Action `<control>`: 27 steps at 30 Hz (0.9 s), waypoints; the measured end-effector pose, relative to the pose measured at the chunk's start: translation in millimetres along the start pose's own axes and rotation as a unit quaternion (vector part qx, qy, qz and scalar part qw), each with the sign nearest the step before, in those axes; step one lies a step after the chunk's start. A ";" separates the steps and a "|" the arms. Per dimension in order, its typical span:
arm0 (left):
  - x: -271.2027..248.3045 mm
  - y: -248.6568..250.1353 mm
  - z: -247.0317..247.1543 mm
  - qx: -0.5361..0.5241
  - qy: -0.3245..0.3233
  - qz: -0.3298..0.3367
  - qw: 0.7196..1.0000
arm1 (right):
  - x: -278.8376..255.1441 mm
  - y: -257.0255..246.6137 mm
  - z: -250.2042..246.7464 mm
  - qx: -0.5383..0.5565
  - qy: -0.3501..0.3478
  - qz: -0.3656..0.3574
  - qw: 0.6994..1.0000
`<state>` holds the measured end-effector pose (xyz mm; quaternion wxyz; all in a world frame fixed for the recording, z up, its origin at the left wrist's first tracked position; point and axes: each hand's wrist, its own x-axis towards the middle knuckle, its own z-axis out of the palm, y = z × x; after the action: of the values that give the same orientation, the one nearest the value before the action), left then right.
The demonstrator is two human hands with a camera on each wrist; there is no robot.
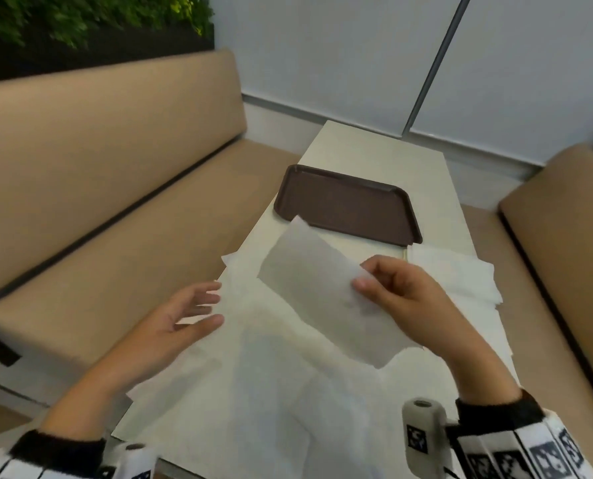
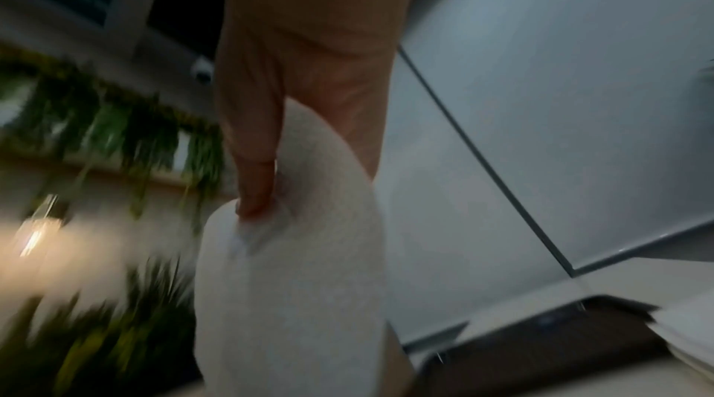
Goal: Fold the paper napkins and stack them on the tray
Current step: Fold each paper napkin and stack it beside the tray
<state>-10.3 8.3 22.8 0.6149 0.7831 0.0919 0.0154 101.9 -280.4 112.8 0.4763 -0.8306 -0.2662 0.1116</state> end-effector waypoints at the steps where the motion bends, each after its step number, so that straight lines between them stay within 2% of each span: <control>1: 8.8 10.6 12.0 -0.026 -0.035 -0.015 0.999 | -2.6 -11.4 -11.3 0.064 0.032 -0.005 0.997; 3: 24.1 31.3 36.5 -0.088 -0.108 -0.033 0.990 | -7.7 -22.2 -26.7 0.169 0.103 -0.011 0.980; 6: 39.0 61.0 71.5 -0.176 -0.176 0.016 0.968 | -12.6 -17.7 -35.6 0.244 0.206 0.004 0.948; 9: 48.4 86.6 95.3 -0.279 -0.137 0.080 0.947 | -20.0 -4.3 -39.7 0.272 0.270 0.033 0.923; 11: 51.7 98.3 102.3 -0.300 -0.107 0.105 0.942 | -28.1 4.5 -41.8 0.279 0.295 0.047 0.913; 15: 52.7 108.2 106.0 -0.242 -0.083 0.131 0.958 | -46.5 16.6 -45.7 0.264 0.308 0.063 0.912; 21: 51.7 109.7 109.5 -0.190 -0.030 0.176 0.965 | -62.8 27.1 -51.7 0.225 0.306 0.008 0.925; 27: 54.4 107.9 107.2 -0.107 -0.022 0.203 0.973 | -69.3 31.4 -60.8 0.188 0.240 -0.043 0.951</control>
<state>71.4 -110.3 96.1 0.6807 0.7155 -0.0841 0.1325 81.4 -375.7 113.0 0.6780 -0.7160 -0.1536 -0.0632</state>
